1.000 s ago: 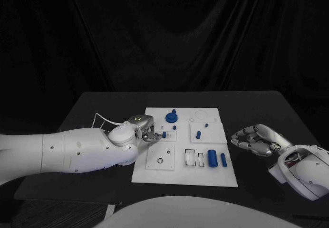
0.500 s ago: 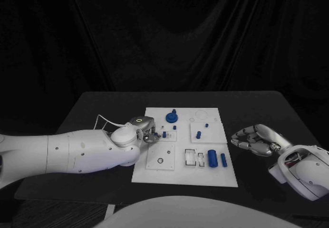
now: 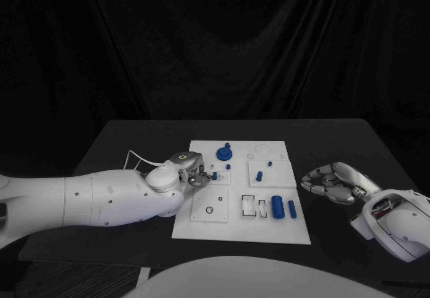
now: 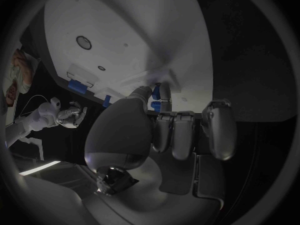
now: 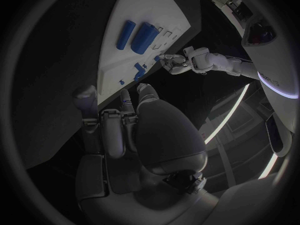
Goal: Assemble the parts on the task board
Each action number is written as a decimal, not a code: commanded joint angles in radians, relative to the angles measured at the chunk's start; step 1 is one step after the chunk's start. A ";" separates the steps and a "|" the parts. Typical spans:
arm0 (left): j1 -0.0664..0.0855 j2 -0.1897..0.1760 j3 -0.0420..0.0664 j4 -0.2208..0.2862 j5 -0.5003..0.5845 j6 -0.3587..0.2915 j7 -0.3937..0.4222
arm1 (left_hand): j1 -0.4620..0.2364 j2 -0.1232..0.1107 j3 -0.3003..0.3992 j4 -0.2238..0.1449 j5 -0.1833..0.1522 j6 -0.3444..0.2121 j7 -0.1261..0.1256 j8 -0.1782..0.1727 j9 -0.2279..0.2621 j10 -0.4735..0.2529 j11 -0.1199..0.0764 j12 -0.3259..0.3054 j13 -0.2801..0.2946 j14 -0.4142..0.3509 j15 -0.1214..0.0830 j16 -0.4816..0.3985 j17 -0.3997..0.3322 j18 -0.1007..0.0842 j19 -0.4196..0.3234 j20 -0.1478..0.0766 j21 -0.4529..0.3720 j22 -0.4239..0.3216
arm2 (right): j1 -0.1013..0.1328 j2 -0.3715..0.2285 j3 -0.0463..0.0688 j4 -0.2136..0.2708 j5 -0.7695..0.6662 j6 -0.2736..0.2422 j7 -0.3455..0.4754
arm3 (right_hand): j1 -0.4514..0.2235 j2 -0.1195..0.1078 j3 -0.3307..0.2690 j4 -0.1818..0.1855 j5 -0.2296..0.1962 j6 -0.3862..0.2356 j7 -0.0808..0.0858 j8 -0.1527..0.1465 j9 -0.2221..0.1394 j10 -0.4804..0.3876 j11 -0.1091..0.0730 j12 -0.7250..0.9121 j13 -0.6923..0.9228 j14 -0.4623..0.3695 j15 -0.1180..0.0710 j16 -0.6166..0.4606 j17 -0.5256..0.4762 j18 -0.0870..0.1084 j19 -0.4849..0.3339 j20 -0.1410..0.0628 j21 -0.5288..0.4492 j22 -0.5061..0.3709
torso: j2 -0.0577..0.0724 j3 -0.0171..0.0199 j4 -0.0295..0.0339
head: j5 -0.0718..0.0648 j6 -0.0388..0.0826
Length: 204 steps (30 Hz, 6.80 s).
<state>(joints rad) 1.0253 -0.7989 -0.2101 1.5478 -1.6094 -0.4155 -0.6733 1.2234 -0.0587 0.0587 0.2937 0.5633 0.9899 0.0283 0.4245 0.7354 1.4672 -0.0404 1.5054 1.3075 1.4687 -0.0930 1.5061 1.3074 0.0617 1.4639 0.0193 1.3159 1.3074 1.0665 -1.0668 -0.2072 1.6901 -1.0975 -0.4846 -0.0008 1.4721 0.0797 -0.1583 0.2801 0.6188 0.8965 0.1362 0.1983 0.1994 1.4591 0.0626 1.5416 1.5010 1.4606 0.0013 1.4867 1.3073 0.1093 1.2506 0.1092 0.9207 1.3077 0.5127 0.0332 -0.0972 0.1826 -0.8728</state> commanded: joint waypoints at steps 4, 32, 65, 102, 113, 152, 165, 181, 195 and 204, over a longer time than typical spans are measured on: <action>-0.008 0.004 -0.004 -0.003 0.025 0.032 0.008 | -0.036 0.007 0.020 0.000 0.028 0.011 -0.008 0.002 0.007 0.057 -0.007 0.010 0.220 0.088 -0.007 -0.001 0.217 -0.011 0.040 -0.007 -0.003 0.197 | -0.003 0.000 0.000 0.003 -0.005 -0.010 -0.012 | 0.013 0.003 0.006 0.001 0.003 -0.001 0.003 0.005 -0.001 0.054 0.001 -0.005 0.022 0.040 0.000 -0.003 0.152 0.020 -0.007 0.000 -0.004 0.091 | 0.000 0.0001 -0.0004 | 0.001 0.000; -0.009 -0.011 -0.004 0.013 0.027 0.016 0.009 | -0.050 -0.133 0.588 -0.011 -0.002 0.039 -0.016 0.011 0.153 0.059 -0.016 0.009 0.222 0.088 -0.015 -0.010 0.215 -0.012 0.043 -0.016 -0.001 0.198 | -0.005 0.000 0.000 0.002 -0.005 -0.006 -0.018 | 0.014 0.004 0.008 0.001 0.004 0.000 0.003 0.006 -0.001 0.054 0.001 -0.006 0.021 0.040 0.000 -0.003 0.152 0.021 -0.008 0.000 -0.005 0.091 | 0.000 0.0001 -0.0003 | 0.005 0.000; 0.107 -0.049 -0.002 0.059 0.203 0.219 0.028 | -0.049 -0.150 0.606 -0.019 -0.133 0.051 -0.025 0.023 0.203 0.046 -0.022 -0.011 0.208 0.087 -0.019 -0.014 0.213 -0.011 0.040 -0.019 -0.008 0.196 | -0.006 0.006 0.000 -0.003 -0.005 -0.004 -0.025 | 0.014 0.004 0.010 0.002 0.004 0.000 0.003 0.006 -0.002 0.052 0.001 -0.007 0.020 0.039 0.000 -0.004 0.151 0.021 -0.009 0.001 -0.008 0.090 | 0.000 0.0003 0.0001 | 0.007 0.000; 0.184 0.056 -0.003 -0.099 0.498 0.324 -0.033 | -0.073 -0.129 0.608 -0.006 -0.148 0.033 -0.014 -0.005 0.205 0.038 -0.014 -0.023 0.199 0.084 -0.013 -0.033 0.201 -0.008 0.036 -0.015 -0.028 0.191 | -0.006 0.013 0.000 -0.004 -0.005 -0.005 -0.023 | 0.015 0.004 0.011 0.002 0.004 0.000 0.003 0.006 -0.002 0.052 0.001 -0.007 0.020 0.039 0.000 -0.004 0.151 0.021 -0.009 0.001 -0.008 0.090 | 0.000 0.0002 -0.0002 | 0.019 0.000; 0.181 0.058 -0.003 -0.112 0.492 0.342 -0.048 | -0.070 -0.126 0.610 -0.014 -0.146 0.031 -0.015 -0.009 0.205 0.036 -0.015 -0.025 0.198 0.083 -0.014 -0.038 0.198 -0.006 0.034 -0.014 -0.034 0.189 | -0.006 0.017 0.000 -0.006 -0.005 -0.005 -0.023 | 0.017 0.004 0.013 0.002 0.004 0.000 0.003 0.006 -0.002 0.051 0.001 -0.007 0.020 0.039 0.000 -0.005 0.150 0.022 -0.011 0.001 -0.011 0.089 | 0.000 0.0003 -0.0001 | 0.025 0.000; 0.127 0.060 -0.003 -0.096 0.450 0.309 -0.011 | -0.065 -0.129 0.614 -0.028 -0.140 0.027 -0.015 -0.016 0.206 0.033 -0.014 -0.029 0.196 0.083 -0.014 -0.041 0.196 -0.006 0.034 -0.014 -0.038 0.188 | -0.007 0.012 0.000 -0.001 -0.005 -0.008 -0.022 | 0.019 0.003 0.015 0.002 0.004 -0.002 0.003 0.005 -0.002 0.050 0.001 -0.008 0.018 0.038 0.000 -0.005 0.150 0.022 -0.012 0.001 -0.013 0.089 | 0.000 0.0002 0.0002 | 0.019 0.000; 0.113 0.061 -0.003 -0.095 0.449 0.310 -0.001 | -0.062 -0.127 0.617 -0.032 -0.136 0.028 -0.014 -0.016 0.208 0.033 -0.014 -0.030 0.195 0.083 -0.014 -0.041 0.196 -0.005 0.033 -0.014 -0.039 0.188 | -0.007 0.011 0.000 -0.001 -0.005 -0.008 -0.021 | 0.019 0.003 0.015 0.002 0.004 -0.002 0.003 0.005 -0.002 0.050 0.001 -0.008 0.018 0.038 0.000 -0.005 0.150 0.022 -0.012 0.001 -0.013 0.089 | 0.000 0.0002 -0.0003 | 0.019 0.000; 0.109 0.046 -0.003 -0.063 0.449 0.326 -0.002 | -0.059 -0.129 0.619 -0.037 -0.133 0.028 -0.014 -0.016 0.209 0.031 -0.014 -0.031 0.194 0.082 -0.014 -0.044 0.194 -0.005 0.033 -0.014 -0.041 0.187 | -0.008 0.012 0.000 -0.001 -0.005 -0.009 -0.022 | 0.019 0.002 0.016 0.002 0.004 -0.004 0.004 0.004 -0.003 0.049 0.001 -0.008 0.018 0.037 0.000 -0.006 0.148 0.023 -0.013 0.001 -0.016 0.088 | 0.000 0.0002 -0.0001 | 0.018 0.000; 0.107 0.044 -0.003 -0.058 0.449 0.328 0.000 | -0.059 -0.129 0.621 -0.038 -0.132 0.028 -0.014 -0.016 0.210 0.030 -0.014 -0.033 0.192 0.081 -0.014 -0.049 0.192 -0.005 0.033 -0.014 -0.043 0.187 | -0.009 0.011 0.000 -0.002 -0.005 -0.007 -0.023 | 0.019 0.002 0.016 0.002 0.004 -0.004 0.004 0.004 -0.003 0.049 0.001 -0.008 0.018 0.037 0.000 -0.006 0.148 0.023 -0.013 0.001 -0.016 0.088 | 0.000 0.0002 0.0000 | 0.017 0.000; 0.103 0.051 -0.003 -0.072 0.449 0.326 0.005 | -0.070 -0.128 0.617 -0.033 -0.151 0.024 -0.011 -0.020 0.212 0.024 -0.011 -0.041 0.187 0.079 -0.012 -0.059 0.185 -0.003 0.030 -0.013 -0.052 0.185 | -0.009 0.011 0.000 -0.003 -0.005 -0.006 -0.023 | 0.019 0.002 0.016 0.002 0.004 -0.004 0.004 0.004 -0.003 0.049 0.001 -0.008 0.018 0.037 0.000 -0.006 0.148 0.023 -0.013 0.001 -0.016 0.088 | 0.000 0.0001 -0.0002 | 0.018 0.000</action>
<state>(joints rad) 1.1413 -0.7551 -0.2067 1.4753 -1.1760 -0.1176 -0.6873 1.1568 -0.1871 0.6766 0.2659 0.4222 1.0180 0.0198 0.4107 0.9480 1.4667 -0.0585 1.4670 1.3074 1.4687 -0.1071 1.4519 1.3074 0.0617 1.4641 0.0052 1.2677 1.3073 1.0599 -1.0546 -0.2072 1.6861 -1.0976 -0.4842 -0.0106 1.4839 0.0814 -0.1500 0.2827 0.6188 0.8965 0.1362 0.1983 0.1981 1.4573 0.0644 1.5364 1.5181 1.4606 0.0014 1.4867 1.3073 0.1248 1.2435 0.1092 0.9080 1.3074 0.5124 0.0333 -0.0972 0.2000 -0.8728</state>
